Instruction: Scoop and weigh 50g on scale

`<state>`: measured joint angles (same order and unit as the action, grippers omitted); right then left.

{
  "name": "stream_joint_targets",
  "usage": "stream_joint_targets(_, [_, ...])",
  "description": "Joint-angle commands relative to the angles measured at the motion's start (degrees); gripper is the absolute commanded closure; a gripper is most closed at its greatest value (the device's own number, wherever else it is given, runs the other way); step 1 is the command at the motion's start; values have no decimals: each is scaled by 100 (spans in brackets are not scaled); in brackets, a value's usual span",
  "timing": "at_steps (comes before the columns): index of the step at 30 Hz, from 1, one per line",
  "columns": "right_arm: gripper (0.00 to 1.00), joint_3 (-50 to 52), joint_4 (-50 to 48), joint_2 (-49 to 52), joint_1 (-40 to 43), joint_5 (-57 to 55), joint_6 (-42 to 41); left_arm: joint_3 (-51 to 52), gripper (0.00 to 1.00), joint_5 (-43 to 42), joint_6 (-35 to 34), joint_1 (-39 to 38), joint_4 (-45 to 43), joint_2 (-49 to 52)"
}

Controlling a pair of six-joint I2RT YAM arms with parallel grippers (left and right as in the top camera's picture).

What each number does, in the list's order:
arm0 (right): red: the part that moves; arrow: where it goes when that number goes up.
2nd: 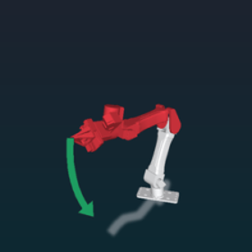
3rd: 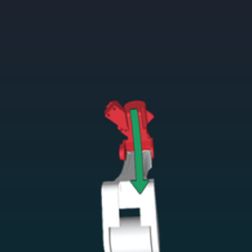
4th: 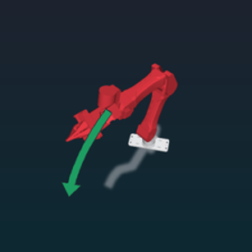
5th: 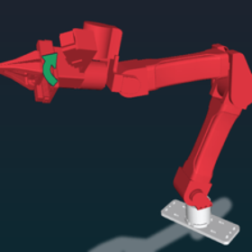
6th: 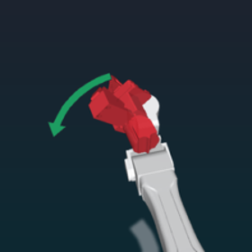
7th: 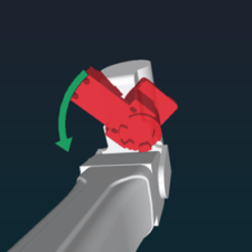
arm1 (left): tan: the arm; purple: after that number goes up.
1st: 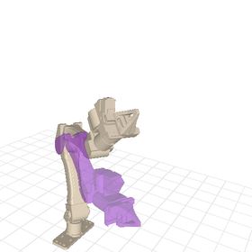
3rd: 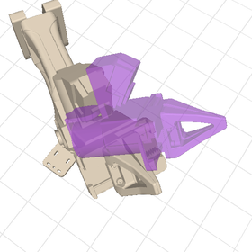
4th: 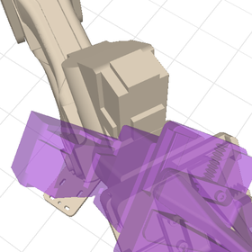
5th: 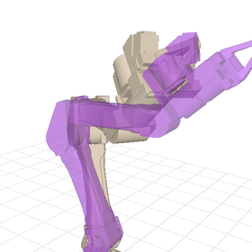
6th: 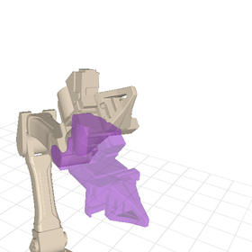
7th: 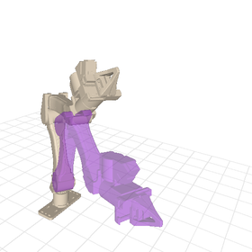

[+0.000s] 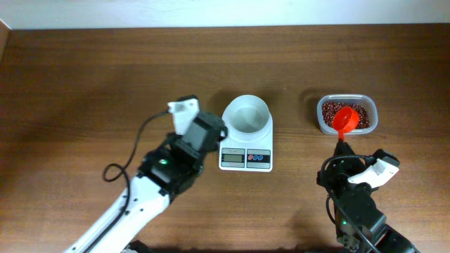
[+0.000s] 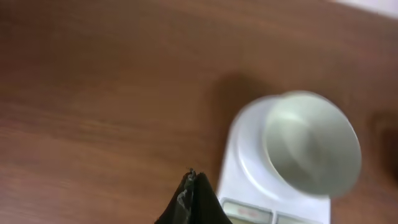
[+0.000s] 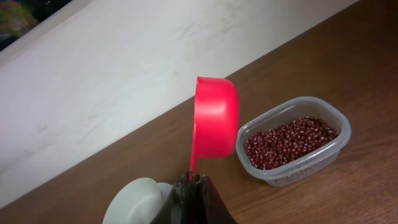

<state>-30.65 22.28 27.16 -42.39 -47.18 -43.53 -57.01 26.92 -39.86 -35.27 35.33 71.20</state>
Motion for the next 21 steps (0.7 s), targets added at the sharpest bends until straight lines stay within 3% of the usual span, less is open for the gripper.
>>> stream_joint_targets(1, [96,-118,-22,-37,-24,-155,24,-96,100,81,46,382,-26,-240])
stream_joint_targets(7, [96,-118,-20,-37,-24,-151,24,-94,100,-1248,-328,92,0,-133])
stream_joint_targets(13, [96,-118,9,-37,-24,44,26,-94,100,-1261,-1862,-846,527,273])
stream_joint_targets(21, [96,-118,138,-37,-24,348,26,-94,100,-1108,-2142,-1425,50,1390])
